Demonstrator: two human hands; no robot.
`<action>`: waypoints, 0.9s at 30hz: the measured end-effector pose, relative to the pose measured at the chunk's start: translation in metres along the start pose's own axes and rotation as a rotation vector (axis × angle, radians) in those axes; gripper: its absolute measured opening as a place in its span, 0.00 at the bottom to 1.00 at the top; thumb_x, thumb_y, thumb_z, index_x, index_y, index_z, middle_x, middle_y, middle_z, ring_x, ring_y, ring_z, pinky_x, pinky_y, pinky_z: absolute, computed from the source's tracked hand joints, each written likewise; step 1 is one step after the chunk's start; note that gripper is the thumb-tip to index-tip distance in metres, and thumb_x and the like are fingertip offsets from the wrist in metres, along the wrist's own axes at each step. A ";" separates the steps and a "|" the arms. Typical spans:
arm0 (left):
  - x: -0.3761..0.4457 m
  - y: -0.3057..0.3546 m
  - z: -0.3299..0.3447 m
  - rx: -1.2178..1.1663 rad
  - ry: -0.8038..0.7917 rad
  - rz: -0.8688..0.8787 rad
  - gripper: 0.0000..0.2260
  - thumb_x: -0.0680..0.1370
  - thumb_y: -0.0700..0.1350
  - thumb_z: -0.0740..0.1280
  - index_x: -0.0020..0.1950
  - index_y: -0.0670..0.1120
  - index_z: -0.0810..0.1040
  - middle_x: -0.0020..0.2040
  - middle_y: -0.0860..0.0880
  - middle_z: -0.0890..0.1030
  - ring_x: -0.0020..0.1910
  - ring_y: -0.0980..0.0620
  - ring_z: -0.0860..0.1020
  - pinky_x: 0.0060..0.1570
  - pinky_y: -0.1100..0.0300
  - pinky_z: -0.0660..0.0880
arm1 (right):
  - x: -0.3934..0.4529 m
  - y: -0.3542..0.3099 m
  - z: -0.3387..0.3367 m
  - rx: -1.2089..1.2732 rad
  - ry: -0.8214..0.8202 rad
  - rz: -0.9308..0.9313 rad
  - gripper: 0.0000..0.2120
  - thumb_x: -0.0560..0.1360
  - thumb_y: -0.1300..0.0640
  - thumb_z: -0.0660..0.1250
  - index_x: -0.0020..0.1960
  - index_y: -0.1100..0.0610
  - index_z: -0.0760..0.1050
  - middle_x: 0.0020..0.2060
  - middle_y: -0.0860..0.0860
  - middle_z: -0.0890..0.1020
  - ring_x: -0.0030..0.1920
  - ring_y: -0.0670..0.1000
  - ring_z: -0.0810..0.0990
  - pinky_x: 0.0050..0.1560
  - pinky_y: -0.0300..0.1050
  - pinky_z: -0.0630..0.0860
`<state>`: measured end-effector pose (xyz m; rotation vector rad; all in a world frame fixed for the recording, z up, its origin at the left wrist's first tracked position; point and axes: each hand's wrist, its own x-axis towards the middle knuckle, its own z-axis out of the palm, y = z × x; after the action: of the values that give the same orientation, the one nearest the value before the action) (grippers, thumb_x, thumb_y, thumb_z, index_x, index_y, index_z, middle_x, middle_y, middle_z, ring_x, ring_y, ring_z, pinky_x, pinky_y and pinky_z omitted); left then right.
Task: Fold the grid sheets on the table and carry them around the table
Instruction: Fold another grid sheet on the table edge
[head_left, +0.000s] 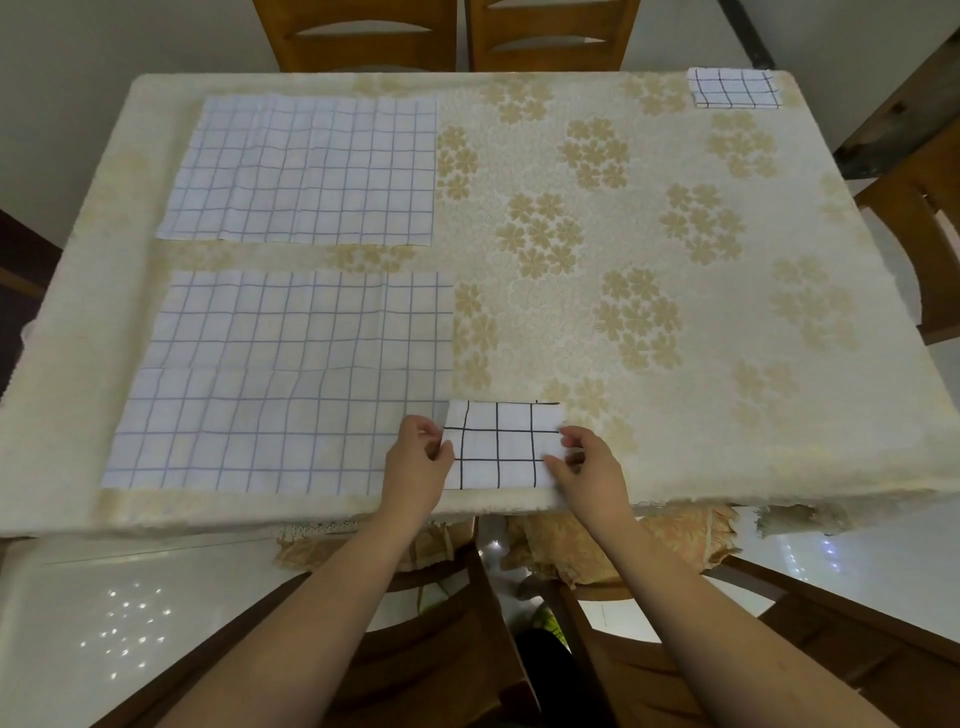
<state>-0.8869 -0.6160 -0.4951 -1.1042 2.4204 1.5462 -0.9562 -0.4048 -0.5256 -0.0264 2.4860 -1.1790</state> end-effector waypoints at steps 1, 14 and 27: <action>-0.002 0.002 -0.002 -0.028 -0.004 0.002 0.12 0.79 0.41 0.67 0.61 0.48 0.70 0.48 0.54 0.79 0.47 0.56 0.78 0.44 0.69 0.72 | -0.001 0.000 0.000 0.006 0.003 0.000 0.21 0.74 0.52 0.72 0.66 0.52 0.73 0.52 0.47 0.78 0.46 0.46 0.78 0.45 0.36 0.75; -0.044 0.049 -0.090 -0.145 -0.228 0.218 0.15 0.76 0.39 0.71 0.51 0.60 0.77 0.45 0.61 0.83 0.47 0.70 0.79 0.46 0.76 0.73 | -0.027 -0.047 -0.003 0.283 -0.185 0.125 0.42 0.70 0.33 0.69 0.74 0.55 0.59 0.63 0.43 0.68 0.64 0.46 0.68 0.64 0.45 0.68; -0.055 0.001 -0.129 -0.492 -0.228 -0.209 0.09 0.79 0.43 0.67 0.59 0.50 0.77 0.52 0.49 0.83 0.47 0.52 0.81 0.50 0.57 0.78 | -0.077 -0.087 0.002 0.682 -0.269 0.168 0.10 0.78 0.59 0.67 0.58 0.60 0.80 0.51 0.56 0.86 0.52 0.58 0.84 0.55 0.56 0.80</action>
<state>-0.8074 -0.6913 -0.4081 -1.1225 1.7630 2.1145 -0.8965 -0.4489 -0.4360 0.1920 1.7218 -1.7465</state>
